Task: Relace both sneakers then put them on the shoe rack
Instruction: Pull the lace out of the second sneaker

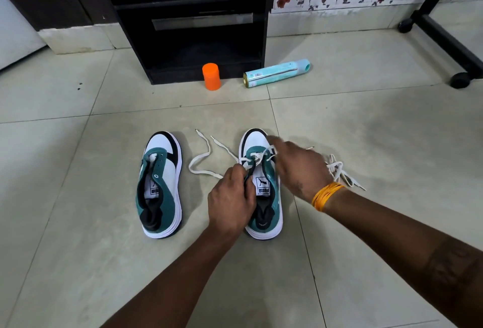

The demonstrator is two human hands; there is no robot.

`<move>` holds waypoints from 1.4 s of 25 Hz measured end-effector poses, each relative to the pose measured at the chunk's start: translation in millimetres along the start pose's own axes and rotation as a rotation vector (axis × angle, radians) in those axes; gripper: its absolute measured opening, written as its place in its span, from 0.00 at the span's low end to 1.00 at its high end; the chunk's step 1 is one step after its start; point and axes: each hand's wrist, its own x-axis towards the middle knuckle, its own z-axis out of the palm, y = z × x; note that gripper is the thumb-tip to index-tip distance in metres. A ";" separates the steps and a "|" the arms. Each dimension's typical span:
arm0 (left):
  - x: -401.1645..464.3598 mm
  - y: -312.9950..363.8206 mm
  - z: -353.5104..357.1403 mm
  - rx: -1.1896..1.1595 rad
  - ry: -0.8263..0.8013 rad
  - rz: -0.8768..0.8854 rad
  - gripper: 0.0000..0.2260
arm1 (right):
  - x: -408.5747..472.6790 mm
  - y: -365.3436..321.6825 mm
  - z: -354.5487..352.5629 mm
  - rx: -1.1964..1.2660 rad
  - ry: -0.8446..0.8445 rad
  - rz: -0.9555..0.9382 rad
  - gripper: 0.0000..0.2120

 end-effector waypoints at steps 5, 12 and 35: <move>-2.0 2.9 3.8 0.009 -0.014 -0.015 0.09 | 6.0 -2.4 8.7 -0.082 -0.121 -0.141 0.18; -2.5 4.6 2.5 -0.002 -0.015 -0.025 0.09 | 29.2 40.2 7.9 0.464 0.122 0.635 0.08; -2.6 5.7 4.9 0.014 -0.053 -0.042 0.10 | 14.6 6.6 4.8 -0.181 -0.023 -0.042 0.07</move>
